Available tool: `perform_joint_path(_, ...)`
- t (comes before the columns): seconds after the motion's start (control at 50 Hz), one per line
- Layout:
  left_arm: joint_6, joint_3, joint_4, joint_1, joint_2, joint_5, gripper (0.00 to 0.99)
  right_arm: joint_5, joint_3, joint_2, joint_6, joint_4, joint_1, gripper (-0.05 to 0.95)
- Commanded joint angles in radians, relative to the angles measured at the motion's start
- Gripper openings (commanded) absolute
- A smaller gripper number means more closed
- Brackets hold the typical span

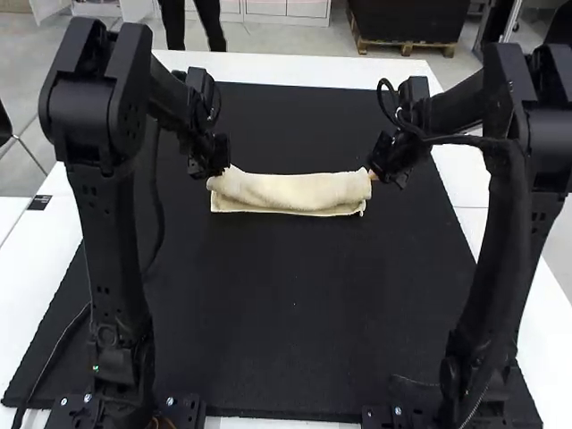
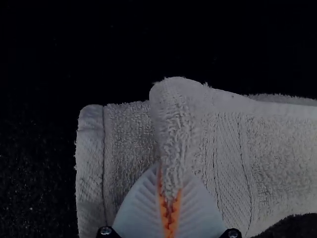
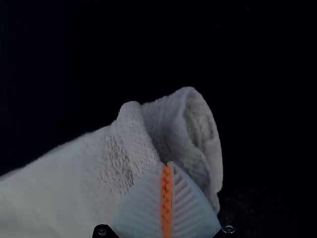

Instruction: Fold the towel.

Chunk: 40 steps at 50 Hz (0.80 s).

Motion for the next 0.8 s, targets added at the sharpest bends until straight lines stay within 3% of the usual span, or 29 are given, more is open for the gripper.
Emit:
perform_joint_path(0.0, -0.004, 0.0, 0.015, -0.001, 0.009, -0.008, 0.018, 0.02, -0.004, -0.017, -0.014, 0.016, -0.003, -0.01)
perform_joint_path(0.78, -0.026, 0.009, 0.09, 0.005, 0.078, -0.022, 0.018, 0.043, -0.059, 0.066, -0.028, 0.097, 0.003, -0.01)
